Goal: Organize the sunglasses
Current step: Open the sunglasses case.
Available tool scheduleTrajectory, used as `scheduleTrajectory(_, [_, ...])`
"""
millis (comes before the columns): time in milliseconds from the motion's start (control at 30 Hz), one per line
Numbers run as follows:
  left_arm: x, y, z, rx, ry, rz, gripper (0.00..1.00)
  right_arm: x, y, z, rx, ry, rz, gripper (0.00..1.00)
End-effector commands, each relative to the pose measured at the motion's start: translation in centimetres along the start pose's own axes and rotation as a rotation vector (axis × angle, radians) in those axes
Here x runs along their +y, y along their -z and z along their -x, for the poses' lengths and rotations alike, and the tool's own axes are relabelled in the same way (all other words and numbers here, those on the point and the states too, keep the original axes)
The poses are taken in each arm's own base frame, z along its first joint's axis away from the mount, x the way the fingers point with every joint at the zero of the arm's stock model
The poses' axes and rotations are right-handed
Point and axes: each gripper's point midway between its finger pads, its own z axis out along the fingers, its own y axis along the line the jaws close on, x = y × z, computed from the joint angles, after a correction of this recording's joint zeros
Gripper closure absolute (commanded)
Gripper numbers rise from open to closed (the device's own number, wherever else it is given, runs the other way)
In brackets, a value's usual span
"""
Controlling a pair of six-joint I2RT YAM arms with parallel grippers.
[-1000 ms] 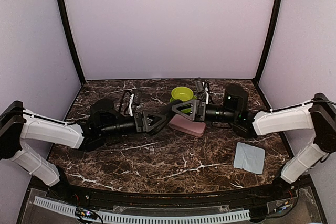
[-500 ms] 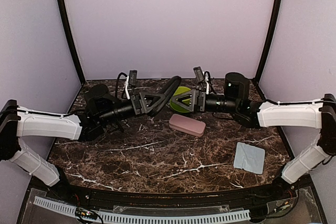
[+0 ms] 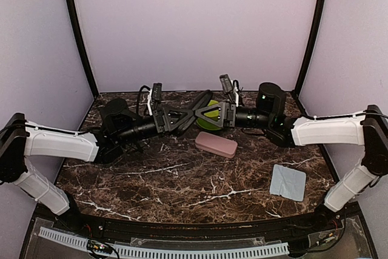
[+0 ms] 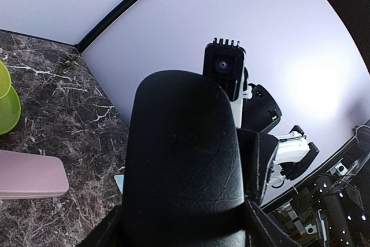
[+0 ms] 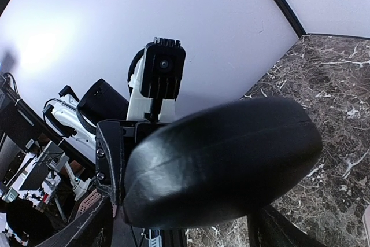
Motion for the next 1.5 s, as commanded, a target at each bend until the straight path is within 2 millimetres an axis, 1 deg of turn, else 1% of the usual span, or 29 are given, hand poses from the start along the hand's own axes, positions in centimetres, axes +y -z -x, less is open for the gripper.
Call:
scheduleTrajectory(0, [-2.3, 0.2, 1.2, -0.038, -0.012, -0.094, 1.0, 1.2, 0.2, 1.4, -0.045, 0.031, 0.076, 0.24])
scheduleTrajectory(100, [-2.2, 0.2, 1.0, -0.031, -0.007, -0.092, 1.0, 1.4, 0.2, 1.4, -0.039, 0.031, 0.095, 0.32])
scheduleTrajectory(200, [-2.1, 0.1, 0.8, -0.024, 0.001, -0.094, 1.0, 1.5, 0.1, 1.4, -0.037, 0.029, 0.105, 0.35])
scheduleTrajectory(267, [-2.0, 0.1, 0.7, -0.02, 0.004, -0.097, 1.0, 1.5, 0.1, 1.5, -0.037, 0.031, 0.104, 0.34])
scheduleTrajectory(400, [-2.1, 0.0, 0.6, -0.015, 0.01, -0.102, 1.0, 1.3, 0.1, 1.5, -0.039, 0.034, 0.094, 0.25])
scheduleTrajectory(500, [-2.1, 0.0, 0.5, -0.01, 0.013, -0.11, 1.0, 1.4, 0.1, 1.6, -0.039, 0.041, 0.094, 0.23])
scheduleTrajectory(633, [-2.1, 0.0, 0.4, -0.006, 0.023, -0.115, 1.0, 1.4, 0.0, 1.6, -0.038, 0.046, 0.096, 0.24])
scheduleTrajectory(933, [-1.9, -0.2, -0.1, 0.009, 0.036, -0.121, 1.0, 1.1, 0.1, 1.9, -0.043, 0.046, 0.098, 0.28])
scheduleTrajectory(1100, [-1.8, -0.2, -0.2, 0.013, 0.038, -0.122, 1.0, 1.1, 0.0, 1.9, -0.044, 0.044, 0.108, 0.35])
scheduleTrajectory(1200, [-1.8, -0.2, -0.3, 0.014, 0.039, -0.121, 1.0, 1.0, 0.1, 1.8, -0.04, 0.047, 0.11, 0.43])
scheduleTrajectory(1333, [-1.8, 0.0, -0.2, 0.008, 0.045, -0.124, 1.0, 1.2, 0.3, 1.6, -0.031, 0.06, 0.126, 0.56])
scheduleTrajectory(1467, [-1.8, 0.1, -0.2, 0.0, 0.055, -0.131, 1.0, 1.4, 0.5, 1.4, -0.021, 0.091, 0.126, 0.63])
